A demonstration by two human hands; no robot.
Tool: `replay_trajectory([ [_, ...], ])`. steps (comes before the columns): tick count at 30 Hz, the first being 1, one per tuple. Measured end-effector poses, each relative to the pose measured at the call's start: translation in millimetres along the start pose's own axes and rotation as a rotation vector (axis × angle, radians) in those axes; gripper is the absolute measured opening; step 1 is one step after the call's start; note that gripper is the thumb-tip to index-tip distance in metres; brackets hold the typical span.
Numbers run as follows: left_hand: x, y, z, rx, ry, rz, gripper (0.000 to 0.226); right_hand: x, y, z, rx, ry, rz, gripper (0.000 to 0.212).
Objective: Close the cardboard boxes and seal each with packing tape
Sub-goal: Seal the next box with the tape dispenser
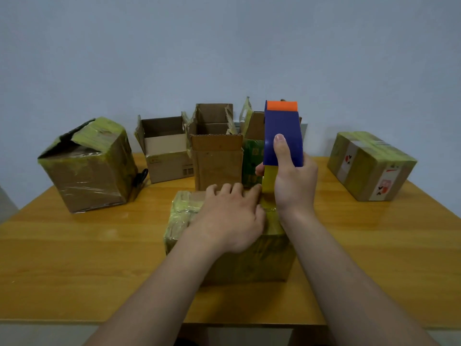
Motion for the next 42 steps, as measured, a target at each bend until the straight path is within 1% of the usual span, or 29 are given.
replay_trajectory([
  [2,-4.7,-1.1,-1.3,-0.003,-0.013,-0.029,0.082,0.6,-3.7,5.8,0.026,-0.015,-0.036,0.041],
  [4,-4.8,-1.3,0.2,-0.005,-0.012,-0.055,0.100,6.8,-8.6,14.4,0.042,-0.016,-0.048,0.044],
  [6,-4.5,-5.0,1.9,0.019,0.033,-0.058,0.098,14.1,-13.6,25.5,0.035,-0.015,-0.051,0.044],
  [8,-10.0,-12.0,1.9,0.077,0.086,0.007,0.094,19.9,-15.7,33.2,0.033,-0.013,-0.051,0.042],
  [10,-28.6,-16.4,0.7,0.087,0.078,0.069,0.101,22.9,-17.6,38.2,0.055,0.000,-0.048,0.035],
  [11,-41.3,-16.8,-0.3,0.071,0.050,0.061,0.104,25.8,-18.4,40.4,0.069,0.005,-0.045,0.029],
  [12,-54.1,-18.0,-0.5,0.044,0.032,0.021,0.103,29.7,-19.0,43.0,0.082,0.014,-0.037,0.025],
  [14,-73.5,-21.6,0.8,0.021,0.055,-0.106,0.093,38.2,-22.6,52.8,0.106,0.058,0.001,0.025],
  [17,-87.1,-20.0,-0.7,0.123,0.085,-0.283,0.088,49.7,-31.8,74.4,0.129,0.129,0.056,0.030],
  [18,-90.5,-17.5,-0.4,0.149,0.082,-0.325,0.083,52.9,-35.1,81.7,0.141,0.124,0.057,0.029],
  [20,-93.9,-10.1,2.3,0.165,0.122,-0.362,0.068,58.6,-41.2,93.2,0.166,0.095,0.048,0.030],
  [21,-92.8,-6.6,4.0,0.148,0.143,-0.344,0.065,60.5,-43.9,98.3,0.181,0.094,0.041,0.033],
  [22,-89.9,-3.6,5.1,0.123,0.139,-0.303,0.068,62.9,-45.7,101.8,0.202,0.101,0.035,0.034],
  [24,-80.8,3.7,3.2,0.077,0.084,-0.208,0.087,66.2,-46.8,105.2,0.267,0.123,0.020,0.039],
  [26,-71.8,10.5,0.4,0.047,0.102,-0.197,0.097,66.2,-46.8,107.2,0.351,0.107,-0.020,0.049],
  [29,-54.2,18.8,7.4,0.094,0.295,-0.324,0.102,64.2,-42.6,104.9,0.484,0.051,-0.116,0.047],
  [30,-46.1,20.2,10.0,0.117,0.368,-0.346,0.104,64.0,-41.5,104.1,0.512,0.045,-0.136,0.051],
  [31,-38.3,21.2,13.0,0.120,0.425,-0.355,0.105,64.2,-40.2,103.1,0.537,0.043,-0.150,0.056],
  [33,-23.2,19.9,16.1,0.075,0.504,-0.349,0.102,66.0,-36.5,99.0,0.587,0.043,-0.164,0.062],
  [34,-17.6,19.1,16.8,0.052,0.568,-0.346,0.096,67.1,-33.7,96.8,0.613,0.048,-0.174,0.063],
  [36,-4.7,17.2,21.0,-0.026,0.813,-0.334,0.071,68.2,-27.4,92.5,0.669,0.071,-0.190,0.057],
  [38,13.3,18.7,31.1,-0.178,1.076,-0.277,0.043,68.9,-21.3,88.5,0.730,0.080,-0.190,0.043],
  [39,20.9,21.7,37.1,-0.266,1.134,-0.235,0.034,68.6,-18.9,87.2,0.756,0.078,-0.196,0.040],
  [40,25.8,24.6,40.9,-0.330,1.158,-0.192,0.031,68.3,-16.9,85.8,0.783,0.075,-0.205,0.039],
  [41,28.3,26.8,41.6,-0.349,1.188,-0.144,0.034,68.2,-14.3,83.8,0.812,0.073,-0.218,0.039],
  [42,29.5,27.4,39.4,-0.318,1.230,-0.080,0.042,68.8,-11.7,82.0,0.840,0.068,-0.229,0.044],
])
Point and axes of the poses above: each hand's wrist, its own y-axis away from the middle knuckle, its own z-axis out of the back of the hand, x = y × z, the point moved 9 cm from there along -y, towards the middle knuckle, and after that the axes turned 3 degrees about z, right-handed, at the moved point
